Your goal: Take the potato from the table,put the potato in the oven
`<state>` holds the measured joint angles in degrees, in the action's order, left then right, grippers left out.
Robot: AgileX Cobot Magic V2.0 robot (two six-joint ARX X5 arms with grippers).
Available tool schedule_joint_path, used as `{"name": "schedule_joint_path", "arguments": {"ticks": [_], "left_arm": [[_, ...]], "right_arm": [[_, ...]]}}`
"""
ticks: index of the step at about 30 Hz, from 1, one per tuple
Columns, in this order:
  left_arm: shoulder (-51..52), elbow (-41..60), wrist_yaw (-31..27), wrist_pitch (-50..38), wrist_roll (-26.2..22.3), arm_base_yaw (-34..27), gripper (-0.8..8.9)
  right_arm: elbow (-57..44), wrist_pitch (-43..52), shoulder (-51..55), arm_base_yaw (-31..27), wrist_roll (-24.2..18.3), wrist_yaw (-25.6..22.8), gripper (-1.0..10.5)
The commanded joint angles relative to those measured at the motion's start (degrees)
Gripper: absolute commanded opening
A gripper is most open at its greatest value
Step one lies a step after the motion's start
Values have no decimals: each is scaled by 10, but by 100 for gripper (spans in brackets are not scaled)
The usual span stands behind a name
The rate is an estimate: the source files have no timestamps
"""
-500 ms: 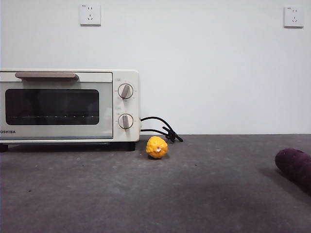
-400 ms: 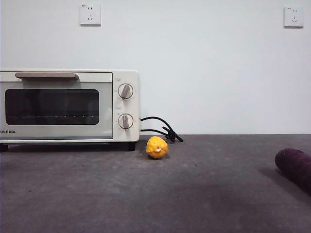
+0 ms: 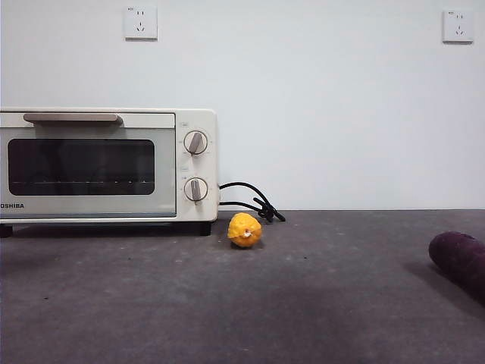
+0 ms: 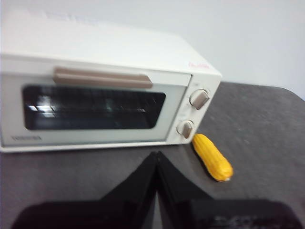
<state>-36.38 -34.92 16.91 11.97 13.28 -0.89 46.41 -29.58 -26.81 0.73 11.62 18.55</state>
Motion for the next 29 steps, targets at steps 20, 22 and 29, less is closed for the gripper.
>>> {"name": "schedule_joint_path", "arguments": {"ticks": [20,22,29], "left_arm": [[-350,-327,80,102,31,-16,-5],[-383,-357,107,115,31,-26,-5],[-489,-432,153,144,47,-54,-5]], "right_arm": [[97,-123,-193,0,-23,219,1],[97,-123,-195,0,-23,237,1],[97,-127,-195,0,-23,247,1]]}}
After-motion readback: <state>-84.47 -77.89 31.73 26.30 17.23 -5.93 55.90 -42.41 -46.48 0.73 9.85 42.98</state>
